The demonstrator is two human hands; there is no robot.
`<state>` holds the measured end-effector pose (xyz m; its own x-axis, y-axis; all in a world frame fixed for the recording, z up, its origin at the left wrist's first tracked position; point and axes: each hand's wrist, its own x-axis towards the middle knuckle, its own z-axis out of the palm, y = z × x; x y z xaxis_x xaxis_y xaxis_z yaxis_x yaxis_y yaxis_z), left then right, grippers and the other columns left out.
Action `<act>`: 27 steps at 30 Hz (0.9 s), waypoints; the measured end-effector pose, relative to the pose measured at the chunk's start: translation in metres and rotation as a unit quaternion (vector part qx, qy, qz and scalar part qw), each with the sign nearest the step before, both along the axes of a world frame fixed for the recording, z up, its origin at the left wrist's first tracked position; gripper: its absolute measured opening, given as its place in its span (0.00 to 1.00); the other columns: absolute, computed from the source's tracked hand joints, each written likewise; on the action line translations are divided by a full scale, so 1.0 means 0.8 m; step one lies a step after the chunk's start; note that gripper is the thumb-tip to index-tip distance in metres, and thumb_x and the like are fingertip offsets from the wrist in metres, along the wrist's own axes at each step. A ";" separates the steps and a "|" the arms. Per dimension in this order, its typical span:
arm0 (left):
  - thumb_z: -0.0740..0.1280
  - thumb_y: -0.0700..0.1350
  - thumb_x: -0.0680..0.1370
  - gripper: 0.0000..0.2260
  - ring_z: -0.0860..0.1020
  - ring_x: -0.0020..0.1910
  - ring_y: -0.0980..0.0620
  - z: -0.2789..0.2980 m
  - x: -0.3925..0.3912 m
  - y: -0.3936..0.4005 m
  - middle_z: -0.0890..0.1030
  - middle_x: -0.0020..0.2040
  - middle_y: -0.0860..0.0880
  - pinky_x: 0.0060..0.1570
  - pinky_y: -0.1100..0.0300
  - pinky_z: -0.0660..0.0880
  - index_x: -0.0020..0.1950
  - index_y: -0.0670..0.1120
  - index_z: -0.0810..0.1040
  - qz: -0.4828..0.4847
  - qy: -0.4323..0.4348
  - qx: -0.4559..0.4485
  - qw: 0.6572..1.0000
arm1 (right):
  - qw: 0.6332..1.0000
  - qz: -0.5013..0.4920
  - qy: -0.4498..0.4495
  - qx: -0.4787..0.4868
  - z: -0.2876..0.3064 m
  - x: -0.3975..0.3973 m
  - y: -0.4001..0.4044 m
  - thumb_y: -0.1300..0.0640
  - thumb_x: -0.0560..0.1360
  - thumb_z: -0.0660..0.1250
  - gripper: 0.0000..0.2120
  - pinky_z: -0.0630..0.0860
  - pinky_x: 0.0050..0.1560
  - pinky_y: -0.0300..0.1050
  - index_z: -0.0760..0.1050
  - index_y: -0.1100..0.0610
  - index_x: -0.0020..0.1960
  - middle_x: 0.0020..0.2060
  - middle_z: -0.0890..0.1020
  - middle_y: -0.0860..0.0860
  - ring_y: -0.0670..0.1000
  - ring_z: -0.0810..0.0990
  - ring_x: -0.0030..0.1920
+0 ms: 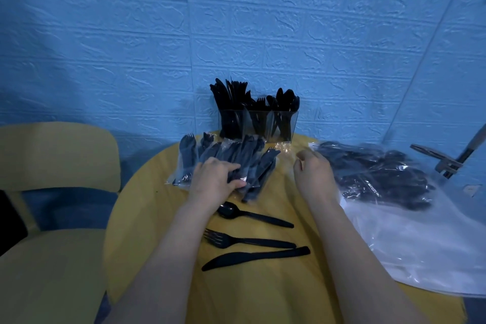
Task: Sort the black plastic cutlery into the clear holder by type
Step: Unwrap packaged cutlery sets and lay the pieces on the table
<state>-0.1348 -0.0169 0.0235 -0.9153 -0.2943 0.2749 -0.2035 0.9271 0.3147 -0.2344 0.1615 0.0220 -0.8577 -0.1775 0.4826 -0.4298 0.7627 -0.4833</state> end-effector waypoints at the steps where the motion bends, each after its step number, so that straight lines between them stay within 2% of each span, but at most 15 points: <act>1: 0.66 0.58 0.76 0.21 0.68 0.65 0.53 -0.001 0.000 -0.001 0.77 0.64 0.52 0.65 0.55 0.60 0.67 0.55 0.73 0.001 0.007 0.001 1.000 | 1.000 0.018 0.006 -0.014 0.002 0.004 -0.003 0.63 0.78 0.60 0.12 0.70 0.55 0.45 0.78 0.64 0.57 0.54 0.80 0.58 0.57 0.76 0.55; 4: 0.65 0.55 0.77 0.15 0.74 0.59 0.52 -0.002 0.003 -0.002 0.81 0.56 0.51 0.61 0.56 0.66 0.61 0.54 0.79 0.004 0.064 0.039 0.997 | 0.997 0.059 -0.005 -0.052 0.003 0.016 -0.010 0.63 0.78 0.60 0.12 0.68 0.52 0.37 0.79 0.61 0.57 0.54 0.81 0.55 0.53 0.78 0.53; 6: 0.65 0.52 0.78 0.12 0.78 0.52 0.54 0.002 0.007 -0.001 0.83 0.52 0.51 0.52 0.60 0.72 0.59 0.52 0.81 0.017 0.123 0.104 0.987 | 0.992 0.082 -0.042 -0.087 0.007 0.027 -0.015 0.62 0.79 0.61 0.11 0.71 0.50 0.36 0.79 0.59 0.58 0.52 0.81 0.52 0.49 0.78 0.49; 9: 0.64 0.50 0.79 0.11 0.76 0.40 0.59 0.010 0.010 0.005 0.83 0.49 0.51 0.39 0.69 0.69 0.57 0.48 0.82 0.057 0.201 0.165 0.964 | 0.976 0.132 -0.106 -0.133 0.016 0.042 -0.026 0.55 0.80 0.62 0.10 0.75 0.45 0.38 0.79 0.55 0.56 0.44 0.82 0.47 0.45 0.79 0.43; 11: 0.65 0.48 0.79 0.11 0.75 0.40 0.64 0.014 0.012 0.012 0.83 0.48 0.52 0.39 0.75 0.69 0.56 0.46 0.82 0.056 0.276 0.240 0.929 | 0.950 0.185 -0.180 -0.177 0.021 0.054 -0.037 0.51 0.81 0.58 0.14 0.78 0.41 0.38 0.79 0.58 0.54 0.40 0.82 0.49 0.45 0.81 0.38; 14: 0.67 0.45 0.77 0.08 0.77 0.43 0.67 0.020 0.017 0.027 0.83 0.47 0.54 0.43 0.78 0.70 0.54 0.46 0.83 0.034 0.349 0.340 0.872 | 0.895 0.247 -0.254 -0.272 0.030 0.071 -0.048 0.50 0.82 0.54 0.18 0.80 0.39 0.39 0.77 0.60 0.56 0.44 0.83 0.53 0.49 0.84 0.39; 17: 0.69 0.42 0.76 0.08 0.77 0.45 0.68 0.019 0.019 0.044 0.82 0.47 0.56 0.45 0.76 0.71 0.54 0.48 0.83 -0.024 0.338 0.328 0.882 | 0.844 0.276 -0.274 -0.370 0.040 0.079 -0.046 0.47 0.80 0.57 0.18 0.81 0.41 0.40 0.78 0.59 0.54 0.45 0.84 0.54 0.50 0.84 0.43; 19: 0.69 0.41 0.76 0.09 0.78 0.50 0.63 0.015 0.017 0.050 0.81 0.51 0.55 0.51 0.72 0.73 0.55 0.49 0.83 -0.080 0.310 0.286 0.903 | 0.849 0.275 -0.258 -0.370 0.043 0.079 -0.043 0.48 0.78 0.61 0.14 0.80 0.41 0.39 0.79 0.58 0.50 0.42 0.84 0.54 0.49 0.83 0.44; 21: 0.69 0.42 0.76 0.09 0.77 0.53 0.62 0.012 0.017 0.052 0.80 0.53 0.57 0.54 0.69 0.73 0.54 0.51 0.82 -0.119 0.293 0.273 0.908 | 0.850 0.265 -0.260 -0.373 0.043 0.075 -0.038 0.55 0.79 0.62 0.09 0.80 0.40 0.39 0.78 0.59 0.47 0.41 0.83 0.55 0.51 0.82 0.43; 25: 0.66 0.43 0.78 0.07 0.79 0.50 0.61 0.019 0.024 0.044 0.82 0.49 0.57 0.49 0.68 0.75 0.50 0.54 0.80 -0.096 0.292 0.414 0.857 | 0.850 0.266 -0.281 -0.358 0.046 0.066 -0.023 0.61 0.81 0.59 0.09 0.80 0.37 0.39 0.78 0.57 0.49 0.41 0.82 0.51 0.46 0.82 0.39; 27: 0.68 0.49 0.74 0.06 0.80 0.50 0.58 0.023 0.026 0.036 0.82 0.49 0.55 0.49 0.64 0.77 0.51 0.54 0.79 -0.073 0.276 0.493 0.822 | 0.846 0.283 -0.294 -0.343 0.048 0.065 -0.018 0.61 0.81 0.59 0.10 0.78 0.37 0.39 0.79 0.56 0.49 0.42 0.82 0.51 0.47 0.81 0.39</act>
<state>-0.1144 0.0119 0.0417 -0.7771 -0.5206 0.3536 0.3135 0.1669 0.9348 -0.1822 0.1468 0.0607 -0.8562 -0.4919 0.1583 -0.1641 -0.0316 -0.9859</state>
